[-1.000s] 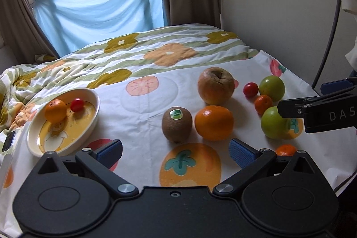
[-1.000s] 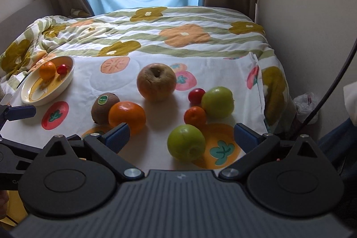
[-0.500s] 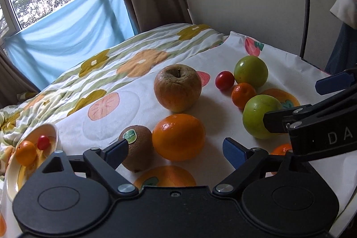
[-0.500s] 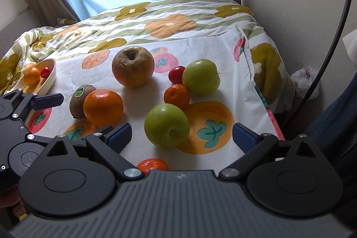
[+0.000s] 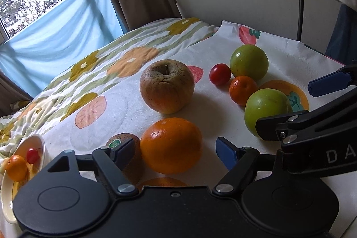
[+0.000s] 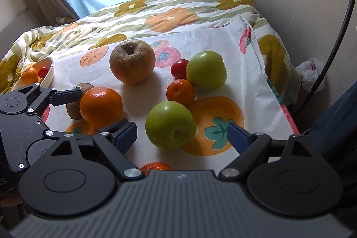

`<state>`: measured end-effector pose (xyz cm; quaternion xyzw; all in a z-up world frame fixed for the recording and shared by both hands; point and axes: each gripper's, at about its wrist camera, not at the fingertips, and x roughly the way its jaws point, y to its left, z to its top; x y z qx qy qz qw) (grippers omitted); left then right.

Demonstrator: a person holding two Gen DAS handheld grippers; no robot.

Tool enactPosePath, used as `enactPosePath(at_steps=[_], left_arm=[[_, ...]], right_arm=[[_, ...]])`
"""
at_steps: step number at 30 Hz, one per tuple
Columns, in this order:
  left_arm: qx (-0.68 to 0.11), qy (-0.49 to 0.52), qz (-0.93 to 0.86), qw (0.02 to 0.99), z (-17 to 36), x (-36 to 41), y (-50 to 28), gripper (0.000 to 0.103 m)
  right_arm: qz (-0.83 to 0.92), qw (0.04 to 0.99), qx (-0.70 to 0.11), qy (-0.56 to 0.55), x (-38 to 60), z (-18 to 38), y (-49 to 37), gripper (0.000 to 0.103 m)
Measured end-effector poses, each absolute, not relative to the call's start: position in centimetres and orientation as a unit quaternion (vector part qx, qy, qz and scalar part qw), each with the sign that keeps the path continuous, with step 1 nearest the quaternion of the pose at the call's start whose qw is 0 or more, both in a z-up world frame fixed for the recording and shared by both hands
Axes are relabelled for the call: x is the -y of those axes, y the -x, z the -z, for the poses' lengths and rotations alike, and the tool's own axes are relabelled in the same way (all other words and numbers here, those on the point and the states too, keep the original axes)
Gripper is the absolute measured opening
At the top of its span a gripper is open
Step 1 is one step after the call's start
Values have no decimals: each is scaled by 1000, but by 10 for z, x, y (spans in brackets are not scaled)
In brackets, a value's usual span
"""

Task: Organize fruits
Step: 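Grasp an orange with the left tool while the right tool grasps a green apple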

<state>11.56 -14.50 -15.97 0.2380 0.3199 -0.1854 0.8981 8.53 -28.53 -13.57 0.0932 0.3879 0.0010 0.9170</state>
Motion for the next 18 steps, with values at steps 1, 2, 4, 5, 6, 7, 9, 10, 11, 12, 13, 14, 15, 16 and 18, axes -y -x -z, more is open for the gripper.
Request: enactPosePath(at_steps=[1, 2, 4, 5, 6, 7, 9, 10, 11, 12, 13, 14, 15, 16, 18], left_arm=[[-321, -238, 186, 897, 160, 145, -116, 79], [-322, -239, 186, 897, 161, 146, -117, 78], [-321, -239, 181, 898, 161, 146, -117, 75], [-322, -238, 180, 899, 161, 145, -117, 74], [-324, -237, 179, 898, 162, 145, -118, 74], [-326, -236, 178, 898, 162, 145, -119, 74], [-324, -239, 177, 898, 163, 145, -119, 73], [-321, -243, 173, 899, 163, 146, -119, 67], [-319, -247, 173, 899, 163, 146, -118, 67], [-319, -246, 175, 899, 163, 145, -118, 66], [-319, -245, 177, 898, 163, 143, -118, 66], [-319, -245, 179, 898, 163, 142, -118, 66], [-319, -245, 180, 898, 162, 142, -118, 66], [-319, -246, 181, 897, 162, 142, -118, 66], [-320, -248, 183, 896, 162, 143, -117, 65]], right_arm=[[-2, 916, -389, -94, 285, 136, -86, 101], [-2, 916, -390, -94, 284, 137, -87, 99], [-2, 915, -393, -94, 283, 138, -90, 98], [-1, 914, -393, -94, 283, 138, -90, 98], [0, 914, -395, -95, 282, 139, -92, 98], [-1, 913, -396, -96, 282, 139, -93, 98], [-2, 913, -397, -96, 282, 140, -94, 98], [-3, 913, -397, -96, 282, 140, -94, 97], [-4, 912, -398, -95, 281, 141, -95, 95], [-5, 912, -399, -95, 281, 142, -96, 93], [-7, 911, -400, -96, 281, 143, -97, 91], [-8, 910, -402, -98, 281, 144, -98, 89], [-8, 910, -403, -99, 281, 145, -99, 88], [-9, 909, -404, -100, 280, 146, -99, 86], [-7, 908, -407, -99, 279, 147, -101, 86]])
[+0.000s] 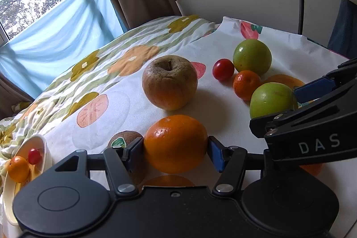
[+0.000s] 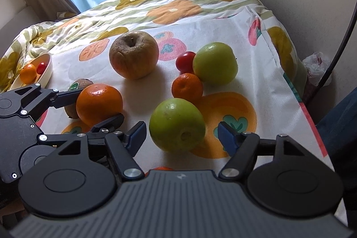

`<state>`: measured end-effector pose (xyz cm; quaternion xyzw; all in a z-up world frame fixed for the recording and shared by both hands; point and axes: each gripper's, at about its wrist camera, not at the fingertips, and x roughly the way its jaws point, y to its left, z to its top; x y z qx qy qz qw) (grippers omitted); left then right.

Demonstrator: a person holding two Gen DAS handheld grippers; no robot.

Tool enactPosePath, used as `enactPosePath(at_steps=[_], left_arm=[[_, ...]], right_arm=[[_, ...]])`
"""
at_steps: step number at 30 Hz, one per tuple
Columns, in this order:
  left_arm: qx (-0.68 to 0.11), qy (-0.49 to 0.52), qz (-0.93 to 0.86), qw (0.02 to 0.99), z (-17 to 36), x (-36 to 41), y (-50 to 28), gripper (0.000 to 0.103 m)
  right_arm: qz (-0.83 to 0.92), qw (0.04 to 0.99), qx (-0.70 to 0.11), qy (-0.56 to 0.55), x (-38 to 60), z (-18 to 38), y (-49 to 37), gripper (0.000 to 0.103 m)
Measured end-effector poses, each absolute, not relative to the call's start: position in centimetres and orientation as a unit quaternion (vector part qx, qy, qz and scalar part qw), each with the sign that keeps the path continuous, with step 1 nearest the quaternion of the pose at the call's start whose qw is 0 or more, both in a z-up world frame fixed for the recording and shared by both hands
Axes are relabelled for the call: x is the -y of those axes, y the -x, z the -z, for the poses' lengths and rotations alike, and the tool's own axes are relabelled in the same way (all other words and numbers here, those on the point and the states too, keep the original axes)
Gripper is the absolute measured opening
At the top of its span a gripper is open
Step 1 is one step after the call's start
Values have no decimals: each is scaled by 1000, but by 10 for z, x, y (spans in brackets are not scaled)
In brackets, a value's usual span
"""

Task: Organize fruits
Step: 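Grasp an orange with the left tool while the right tool grasps a green apple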

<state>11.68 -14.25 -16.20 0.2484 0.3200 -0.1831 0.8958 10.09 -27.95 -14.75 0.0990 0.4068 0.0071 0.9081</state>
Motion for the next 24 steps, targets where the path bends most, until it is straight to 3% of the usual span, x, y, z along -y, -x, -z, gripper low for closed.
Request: enactPosePath(at_steps=[9, 12, 24], left_arm=[[-325, -241, 184, 896, 162, 142, -107, 65], [-325, -241, 183, 896, 162, 143, -106, 65], [-338, -192, 155, 908, 149, 133, -86, 65]], right_arm=[[-13, 908, -409, -94, 278, 151, -107, 79], [-25, 908, -407, -95, 278, 152, -109, 70], [-32, 912, -402, -77, 277, 135, -103, 70]])
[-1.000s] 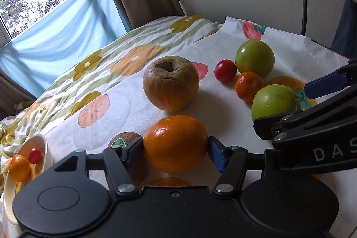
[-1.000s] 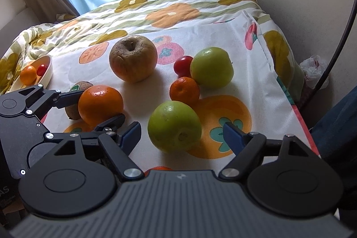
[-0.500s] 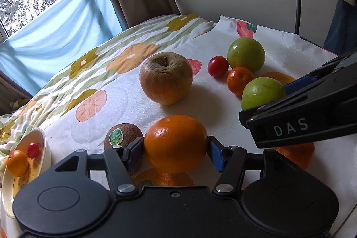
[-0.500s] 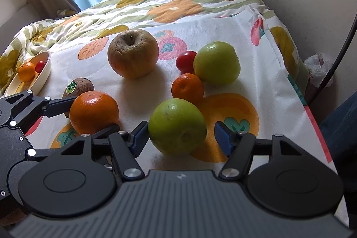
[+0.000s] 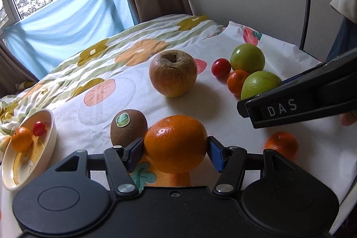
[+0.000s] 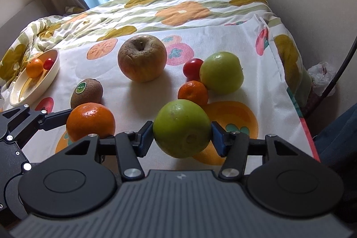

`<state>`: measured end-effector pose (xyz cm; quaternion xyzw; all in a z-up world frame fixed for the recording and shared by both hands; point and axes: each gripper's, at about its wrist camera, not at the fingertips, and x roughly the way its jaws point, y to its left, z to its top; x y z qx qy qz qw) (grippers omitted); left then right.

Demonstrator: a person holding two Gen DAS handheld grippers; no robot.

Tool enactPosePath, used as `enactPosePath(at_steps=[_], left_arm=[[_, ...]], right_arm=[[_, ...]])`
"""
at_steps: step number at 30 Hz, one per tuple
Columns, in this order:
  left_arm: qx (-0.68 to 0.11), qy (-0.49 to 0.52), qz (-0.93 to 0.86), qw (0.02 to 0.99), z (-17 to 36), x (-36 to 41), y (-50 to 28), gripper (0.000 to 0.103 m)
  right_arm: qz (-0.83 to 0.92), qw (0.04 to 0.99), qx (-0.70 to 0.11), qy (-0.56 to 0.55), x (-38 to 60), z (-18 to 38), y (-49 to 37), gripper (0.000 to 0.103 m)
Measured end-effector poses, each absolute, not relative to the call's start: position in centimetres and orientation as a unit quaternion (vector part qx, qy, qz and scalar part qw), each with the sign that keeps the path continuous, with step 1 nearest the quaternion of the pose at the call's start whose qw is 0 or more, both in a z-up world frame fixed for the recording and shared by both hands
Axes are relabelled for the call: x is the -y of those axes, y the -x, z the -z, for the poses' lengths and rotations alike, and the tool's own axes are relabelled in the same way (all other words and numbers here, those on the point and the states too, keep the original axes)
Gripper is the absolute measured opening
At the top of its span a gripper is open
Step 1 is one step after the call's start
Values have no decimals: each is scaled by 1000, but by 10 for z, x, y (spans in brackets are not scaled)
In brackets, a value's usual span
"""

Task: Organize fruits
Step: 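Grasp an orange with the left tool while the right tool grasps a green apple, then carry the orange and green apple into the bowl and release both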

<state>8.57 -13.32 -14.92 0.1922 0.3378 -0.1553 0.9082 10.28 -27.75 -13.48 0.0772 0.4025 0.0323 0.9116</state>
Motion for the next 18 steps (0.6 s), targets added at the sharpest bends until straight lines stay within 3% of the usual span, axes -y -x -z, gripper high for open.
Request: enactPosePath(at_steps=[18], left_arm=[[-311, -117, 69, 941, 65, 65, -56, 65]], right_arm=[[-108, 918, -379, -38, 217, 57, -90, 70]])
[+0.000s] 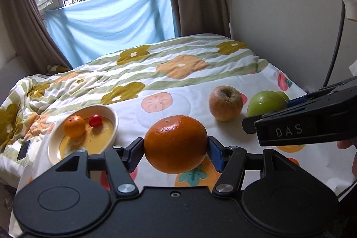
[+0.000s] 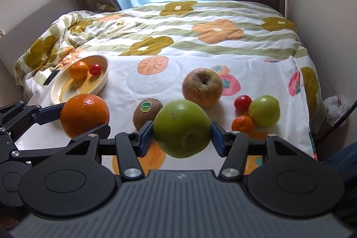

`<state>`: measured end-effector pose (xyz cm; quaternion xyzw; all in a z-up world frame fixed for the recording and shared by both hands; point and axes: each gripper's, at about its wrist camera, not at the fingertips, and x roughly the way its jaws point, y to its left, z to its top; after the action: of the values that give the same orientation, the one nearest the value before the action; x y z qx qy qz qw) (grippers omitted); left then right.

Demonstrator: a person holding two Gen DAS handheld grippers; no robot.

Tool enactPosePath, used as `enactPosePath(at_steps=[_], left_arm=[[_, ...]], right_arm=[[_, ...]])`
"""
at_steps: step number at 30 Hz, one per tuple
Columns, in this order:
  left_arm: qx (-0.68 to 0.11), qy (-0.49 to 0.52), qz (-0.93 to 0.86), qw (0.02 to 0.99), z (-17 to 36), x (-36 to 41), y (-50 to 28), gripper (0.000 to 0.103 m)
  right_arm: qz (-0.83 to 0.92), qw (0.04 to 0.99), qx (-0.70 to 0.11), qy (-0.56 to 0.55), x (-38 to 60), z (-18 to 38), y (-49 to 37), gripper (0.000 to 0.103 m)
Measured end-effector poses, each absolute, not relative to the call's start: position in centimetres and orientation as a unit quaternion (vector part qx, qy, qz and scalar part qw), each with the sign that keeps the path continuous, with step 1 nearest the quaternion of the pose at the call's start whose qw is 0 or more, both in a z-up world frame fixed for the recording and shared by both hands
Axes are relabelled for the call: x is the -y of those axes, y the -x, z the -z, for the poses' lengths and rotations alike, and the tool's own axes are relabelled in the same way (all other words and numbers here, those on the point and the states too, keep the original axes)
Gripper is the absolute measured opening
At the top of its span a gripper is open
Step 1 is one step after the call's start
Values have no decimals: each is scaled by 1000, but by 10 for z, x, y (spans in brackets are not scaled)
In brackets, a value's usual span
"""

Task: Organize fruits
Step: 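Carry the orange and green apple into the bowl and release both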

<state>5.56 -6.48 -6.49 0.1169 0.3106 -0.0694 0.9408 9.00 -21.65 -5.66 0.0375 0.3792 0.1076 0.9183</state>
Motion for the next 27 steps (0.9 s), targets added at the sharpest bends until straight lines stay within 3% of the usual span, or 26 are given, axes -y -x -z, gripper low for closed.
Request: enactPosePath(at_steps=[13, 27], left_arm=[[-302, -90, -7, 949, 34, -50, -81, 65], [-343, -96, -2, 934, 76, -140, -157, 65]], right_arm=[[-168, 916, -364, -32, 109, 23, -127, 70], [-160, 905, -393, -30, 13, 53, -196, 70]])
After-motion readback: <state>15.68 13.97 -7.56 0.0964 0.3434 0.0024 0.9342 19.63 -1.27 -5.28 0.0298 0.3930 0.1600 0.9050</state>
